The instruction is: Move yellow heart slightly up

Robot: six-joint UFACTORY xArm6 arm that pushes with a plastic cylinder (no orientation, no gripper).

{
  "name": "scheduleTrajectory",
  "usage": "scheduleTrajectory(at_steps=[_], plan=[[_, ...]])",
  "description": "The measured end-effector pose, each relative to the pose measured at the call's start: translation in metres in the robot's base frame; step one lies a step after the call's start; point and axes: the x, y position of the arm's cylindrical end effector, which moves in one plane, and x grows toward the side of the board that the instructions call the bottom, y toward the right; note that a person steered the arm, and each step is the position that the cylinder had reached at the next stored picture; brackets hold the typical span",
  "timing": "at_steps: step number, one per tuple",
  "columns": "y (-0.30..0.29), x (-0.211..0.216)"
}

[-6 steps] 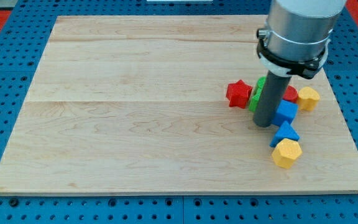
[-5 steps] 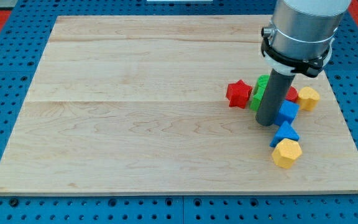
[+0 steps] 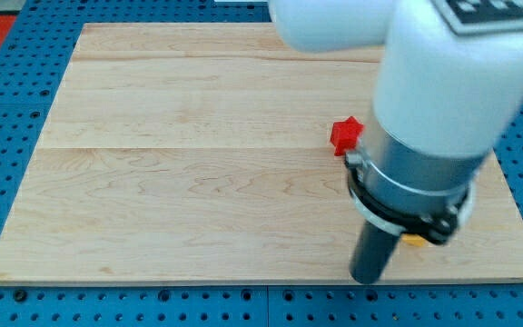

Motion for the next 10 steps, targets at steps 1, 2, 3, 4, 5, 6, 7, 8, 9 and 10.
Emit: scheduleTrajectory(at_steps=[1,2,3,4,5,6,7,8,9,10], plan=[[0.063,0.000],[0.120,-0.017],[0.135,-0.063],[0.140,-0.104],[0.138,-0.113],[0.138,-0.144],[0.138,-0.161],[0.137,-0.167],[0.137,-0.155],[0.130,-0.138]])
